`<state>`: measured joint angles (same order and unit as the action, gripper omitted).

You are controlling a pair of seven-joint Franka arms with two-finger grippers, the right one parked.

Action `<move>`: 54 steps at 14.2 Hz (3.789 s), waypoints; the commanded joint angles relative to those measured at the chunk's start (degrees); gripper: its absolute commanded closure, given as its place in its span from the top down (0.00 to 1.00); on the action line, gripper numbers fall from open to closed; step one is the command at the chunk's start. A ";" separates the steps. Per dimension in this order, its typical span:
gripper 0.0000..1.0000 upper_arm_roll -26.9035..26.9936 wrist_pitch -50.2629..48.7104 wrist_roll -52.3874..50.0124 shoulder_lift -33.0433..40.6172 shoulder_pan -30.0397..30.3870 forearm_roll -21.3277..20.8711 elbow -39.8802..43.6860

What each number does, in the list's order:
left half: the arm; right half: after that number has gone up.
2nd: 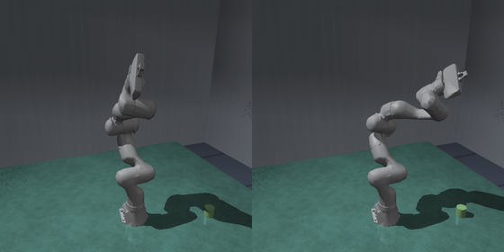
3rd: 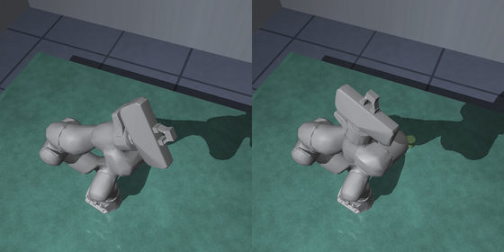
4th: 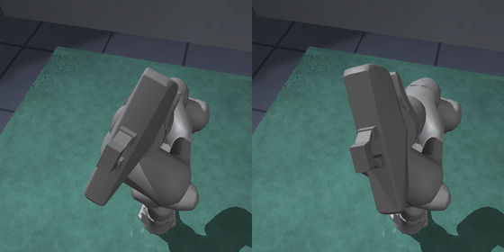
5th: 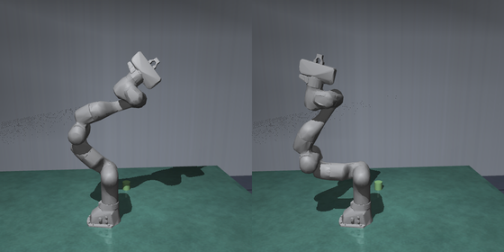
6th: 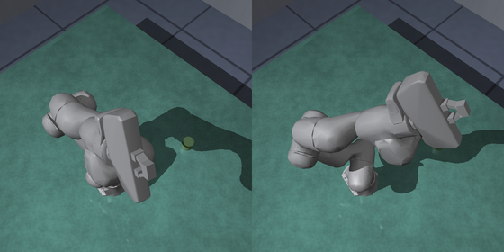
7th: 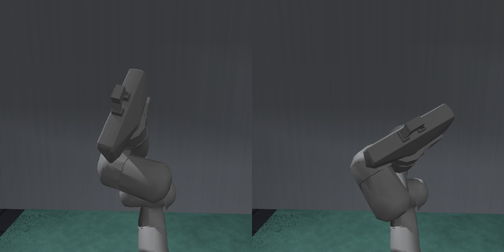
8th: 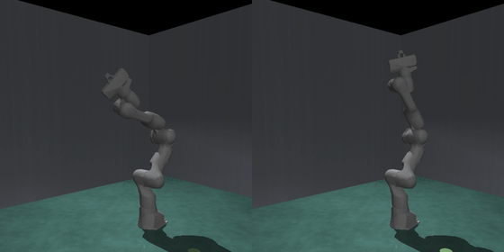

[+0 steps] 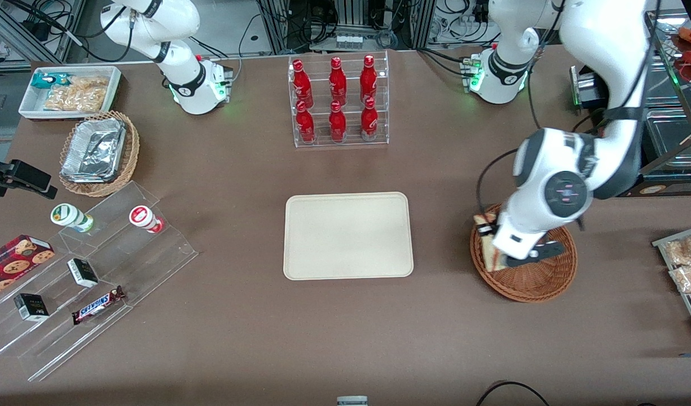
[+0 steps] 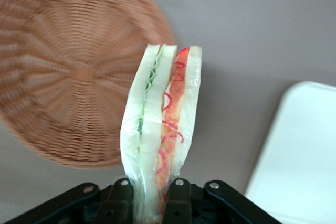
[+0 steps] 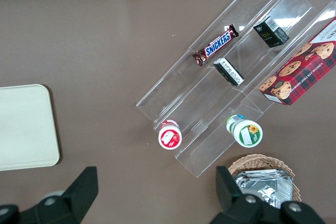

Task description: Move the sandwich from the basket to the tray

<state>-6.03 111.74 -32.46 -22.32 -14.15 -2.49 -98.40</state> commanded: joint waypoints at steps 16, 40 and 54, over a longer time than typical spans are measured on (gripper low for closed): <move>0.00 -1.53 8.58 -22.82 -23.91 -24.44 -0.32 22.37; 1.00 3.57 -14.26 -17.04 -3.35 -19.61 1.35 16.85; 1.00 -6.70 -22.25 24.25 21.25 15.09 1.26 -0.04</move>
<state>-9.38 91.04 -13.60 -5.07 -4.24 -0.88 -96.38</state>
